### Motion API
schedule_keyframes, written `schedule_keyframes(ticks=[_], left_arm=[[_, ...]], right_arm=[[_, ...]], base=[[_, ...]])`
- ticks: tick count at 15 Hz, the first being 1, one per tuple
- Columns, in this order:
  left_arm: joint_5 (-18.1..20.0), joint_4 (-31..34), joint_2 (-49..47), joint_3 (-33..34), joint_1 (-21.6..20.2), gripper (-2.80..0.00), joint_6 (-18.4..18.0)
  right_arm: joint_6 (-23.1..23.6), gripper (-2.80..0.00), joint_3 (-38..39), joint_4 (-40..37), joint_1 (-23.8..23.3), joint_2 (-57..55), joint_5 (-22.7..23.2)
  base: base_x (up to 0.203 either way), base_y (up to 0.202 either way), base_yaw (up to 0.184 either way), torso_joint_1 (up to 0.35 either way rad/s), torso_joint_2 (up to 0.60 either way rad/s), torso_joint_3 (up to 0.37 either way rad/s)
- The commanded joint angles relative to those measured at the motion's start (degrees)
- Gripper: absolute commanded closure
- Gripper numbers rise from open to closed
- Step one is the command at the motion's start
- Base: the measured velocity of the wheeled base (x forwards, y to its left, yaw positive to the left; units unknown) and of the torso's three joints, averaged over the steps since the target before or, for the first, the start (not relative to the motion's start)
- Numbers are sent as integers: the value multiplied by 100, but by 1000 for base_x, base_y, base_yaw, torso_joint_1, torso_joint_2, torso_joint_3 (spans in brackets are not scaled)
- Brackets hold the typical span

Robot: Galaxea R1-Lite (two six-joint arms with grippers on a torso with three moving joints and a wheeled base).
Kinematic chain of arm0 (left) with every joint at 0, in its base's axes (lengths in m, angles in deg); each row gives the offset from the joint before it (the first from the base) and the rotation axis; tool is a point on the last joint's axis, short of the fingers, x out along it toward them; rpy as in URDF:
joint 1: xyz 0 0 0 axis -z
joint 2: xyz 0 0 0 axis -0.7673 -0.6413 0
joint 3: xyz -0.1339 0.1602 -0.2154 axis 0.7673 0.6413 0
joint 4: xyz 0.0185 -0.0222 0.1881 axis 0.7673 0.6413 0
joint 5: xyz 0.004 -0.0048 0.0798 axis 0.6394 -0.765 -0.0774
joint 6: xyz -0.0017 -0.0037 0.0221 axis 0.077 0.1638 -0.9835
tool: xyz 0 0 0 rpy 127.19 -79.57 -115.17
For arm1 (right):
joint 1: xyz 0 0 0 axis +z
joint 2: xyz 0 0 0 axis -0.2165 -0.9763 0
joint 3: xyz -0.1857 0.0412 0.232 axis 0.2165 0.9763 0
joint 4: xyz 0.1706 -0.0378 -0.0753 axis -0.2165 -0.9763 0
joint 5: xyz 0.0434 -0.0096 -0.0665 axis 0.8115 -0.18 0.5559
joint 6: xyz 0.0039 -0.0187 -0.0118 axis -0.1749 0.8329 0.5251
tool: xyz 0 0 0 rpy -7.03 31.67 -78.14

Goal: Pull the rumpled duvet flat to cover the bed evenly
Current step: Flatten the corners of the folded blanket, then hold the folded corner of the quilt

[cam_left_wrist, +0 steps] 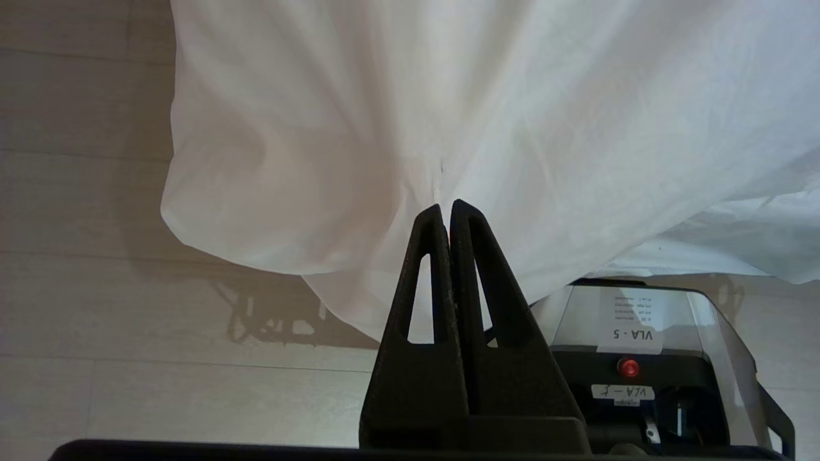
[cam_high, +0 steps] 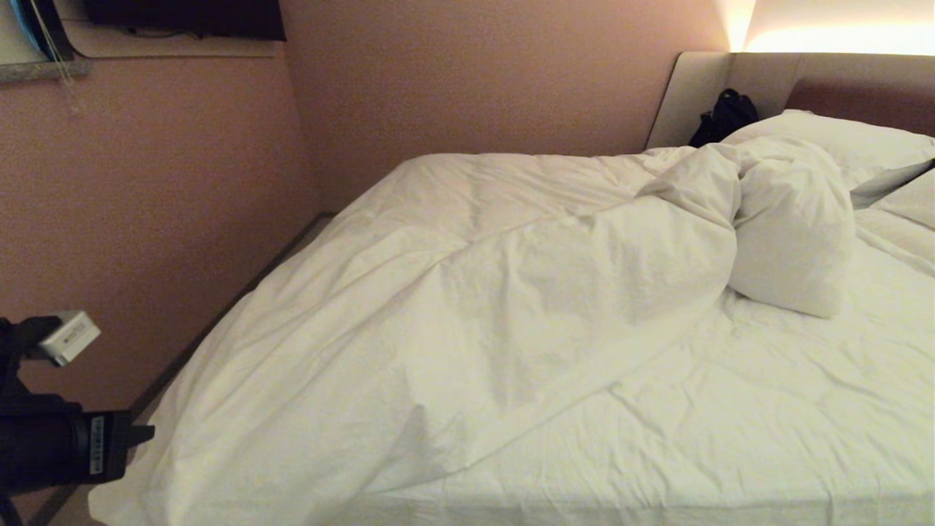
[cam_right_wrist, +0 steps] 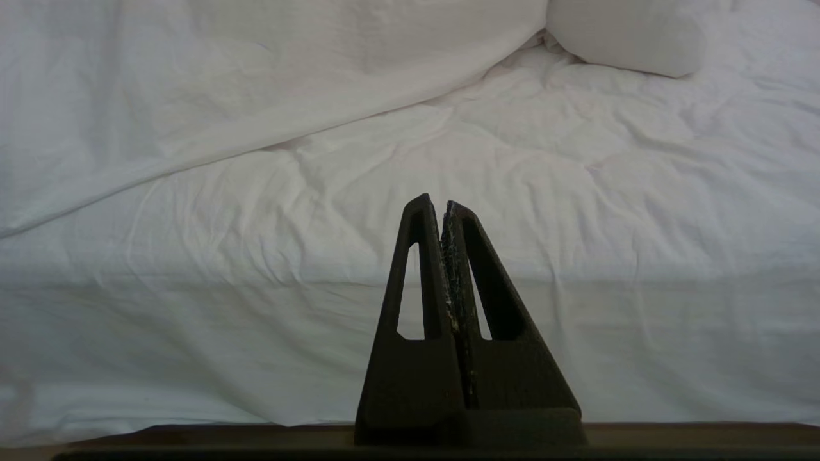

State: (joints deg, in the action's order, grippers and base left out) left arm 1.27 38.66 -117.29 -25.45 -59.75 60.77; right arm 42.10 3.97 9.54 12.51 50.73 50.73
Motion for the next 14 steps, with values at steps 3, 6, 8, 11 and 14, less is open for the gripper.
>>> schedule_keyframes(ticks=[3, 6, 8, 11, 14], left_arm=[[18, -25, 207, 31, 4, 0, 6], [21, -38, 769, 1, 0, 0, 60], [13, -42, 1426, -40, -1, 0, 102], [3, -44, 2665, 15, 2, 0, 126], [-41, -47, 3651, 46, 6, 0, 373]], right_arm=[[1, 0, 0, 0, 0, -7, 1], [9, 0, 0, 0, 0, -7, 1], [1, 0, 0, 0, 0, -7, 1], [1, 0, 0, 0, -8, -7, 1], [1, 0, 0, 0, 0, -7, 1]], base=[[0, 0, 0, 0, 0, 0], [0, 0, 0, 0, 0, 0], [0, 0, 0, 0, 0, 0], [0, 0, 0, 0, 0, 0], [0, 0, 0, 0, 0, 0]])
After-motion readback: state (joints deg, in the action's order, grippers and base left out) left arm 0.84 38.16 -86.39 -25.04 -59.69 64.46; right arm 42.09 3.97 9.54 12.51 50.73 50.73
